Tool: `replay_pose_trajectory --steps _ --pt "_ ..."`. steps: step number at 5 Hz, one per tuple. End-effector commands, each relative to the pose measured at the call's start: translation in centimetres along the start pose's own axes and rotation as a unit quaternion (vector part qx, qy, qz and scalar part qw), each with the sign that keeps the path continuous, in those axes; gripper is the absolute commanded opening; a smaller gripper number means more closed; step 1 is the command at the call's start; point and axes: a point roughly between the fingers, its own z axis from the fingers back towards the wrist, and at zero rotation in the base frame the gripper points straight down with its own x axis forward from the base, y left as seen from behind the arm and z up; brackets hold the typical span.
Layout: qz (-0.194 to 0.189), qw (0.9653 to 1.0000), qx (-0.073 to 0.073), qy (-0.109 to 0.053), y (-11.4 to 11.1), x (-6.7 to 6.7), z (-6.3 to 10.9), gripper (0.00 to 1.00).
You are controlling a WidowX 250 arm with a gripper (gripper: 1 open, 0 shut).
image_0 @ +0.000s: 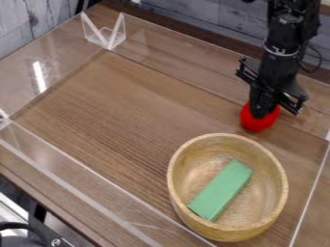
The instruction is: Move the red object to the left side of the table
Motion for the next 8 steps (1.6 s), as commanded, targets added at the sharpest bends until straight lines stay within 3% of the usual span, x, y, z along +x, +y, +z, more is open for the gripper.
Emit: replay_pose_trajectory --steps 1,3,4,6,8 --pt "0.013 0.9981 0.014 -0.059 1.6 0.7 4.8 0.00" --pt "0.075 0.9920 0.044 -0.091 6.8 -1.2 9.7 0.00" --pt "0.121 0.9870 0.061 -0.087 11.0 -3.6 10.4 0.00" --pt "0.169 0.9781 0.098 -0.072 18.7 -9.4 10.3 0.00" --pt "0.185 0.9734 0.119 -0.062 25.1 -12.3 7.8 0.00"
